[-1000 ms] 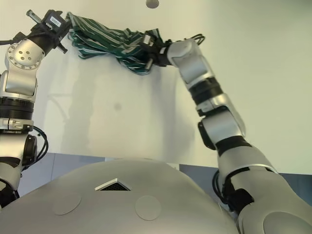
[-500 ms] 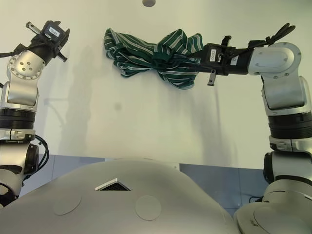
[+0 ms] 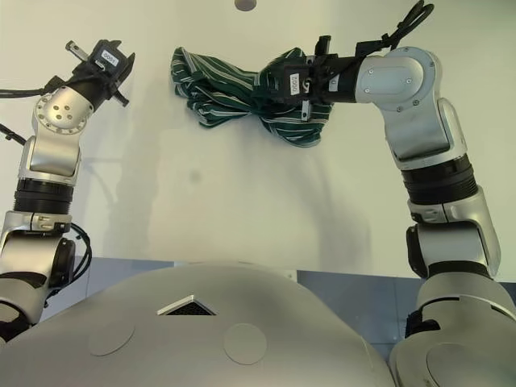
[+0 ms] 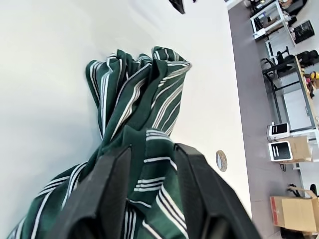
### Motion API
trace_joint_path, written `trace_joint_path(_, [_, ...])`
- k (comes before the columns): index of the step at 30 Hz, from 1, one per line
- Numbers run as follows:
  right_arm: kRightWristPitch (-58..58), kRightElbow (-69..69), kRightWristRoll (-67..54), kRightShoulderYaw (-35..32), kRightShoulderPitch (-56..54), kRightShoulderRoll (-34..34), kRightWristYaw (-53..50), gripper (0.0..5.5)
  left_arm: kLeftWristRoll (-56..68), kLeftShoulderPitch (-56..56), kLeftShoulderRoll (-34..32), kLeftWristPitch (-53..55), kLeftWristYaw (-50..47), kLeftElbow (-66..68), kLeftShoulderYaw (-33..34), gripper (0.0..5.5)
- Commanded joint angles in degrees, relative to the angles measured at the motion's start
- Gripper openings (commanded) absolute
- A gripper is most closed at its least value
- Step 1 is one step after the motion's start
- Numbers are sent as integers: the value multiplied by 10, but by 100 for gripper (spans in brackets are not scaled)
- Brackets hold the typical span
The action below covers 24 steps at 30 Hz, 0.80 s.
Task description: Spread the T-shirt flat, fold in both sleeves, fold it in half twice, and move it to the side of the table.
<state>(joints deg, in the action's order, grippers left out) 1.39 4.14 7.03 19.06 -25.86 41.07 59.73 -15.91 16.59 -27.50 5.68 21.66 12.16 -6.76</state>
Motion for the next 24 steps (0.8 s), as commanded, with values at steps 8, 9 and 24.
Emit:
trace_joint_path(8, [23, -121, 39, 56, -113, -55, 54, 161, -6, 28, 16, -6, -11, 21, -13, 138])
trace_joint_path(9, [4, -144, 37, 60, -118, -58, 70, 161, -6, 32, 18, -7, -12, 25, -14, 138])
trace_joint_path(24, [-137, -176, -11, -2, -128, -34, 131, 2, -8, 34, 24, -18, -23, 37, -17, 138])
